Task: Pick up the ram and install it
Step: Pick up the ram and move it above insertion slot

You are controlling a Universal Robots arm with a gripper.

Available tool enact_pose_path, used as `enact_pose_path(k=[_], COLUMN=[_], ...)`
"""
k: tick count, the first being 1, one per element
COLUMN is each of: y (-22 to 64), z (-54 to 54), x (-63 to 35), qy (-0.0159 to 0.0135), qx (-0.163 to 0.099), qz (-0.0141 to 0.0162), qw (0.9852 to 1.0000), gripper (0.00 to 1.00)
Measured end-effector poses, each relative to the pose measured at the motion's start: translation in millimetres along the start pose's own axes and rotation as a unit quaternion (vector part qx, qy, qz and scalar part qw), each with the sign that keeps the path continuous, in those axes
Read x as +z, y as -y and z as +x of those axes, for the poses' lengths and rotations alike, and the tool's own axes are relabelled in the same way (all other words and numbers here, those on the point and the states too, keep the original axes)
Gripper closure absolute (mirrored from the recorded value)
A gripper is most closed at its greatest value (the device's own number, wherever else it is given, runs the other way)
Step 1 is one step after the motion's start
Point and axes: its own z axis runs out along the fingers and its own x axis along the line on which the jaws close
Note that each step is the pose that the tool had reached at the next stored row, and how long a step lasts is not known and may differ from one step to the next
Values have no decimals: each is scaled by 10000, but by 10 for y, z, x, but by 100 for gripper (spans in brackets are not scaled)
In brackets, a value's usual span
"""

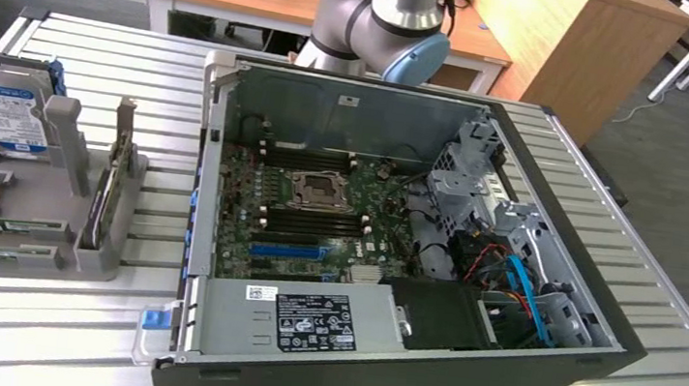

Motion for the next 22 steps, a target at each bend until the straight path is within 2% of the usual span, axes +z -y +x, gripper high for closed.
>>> enact_pose_path(k=[5,10,15,21,22], y=[0,0,0,0,0], z=[0,0,0,0,0], x=[0,2,3,6,5], qy=[-21,-41,-62,-87,-88], qx=[-455,-902,-1354,-1885,-1908], qz=[-10,-19,-28,-40,-41], qw=[9990,9959,9908,9820,9816], gripper=[89,89,89,89,89])
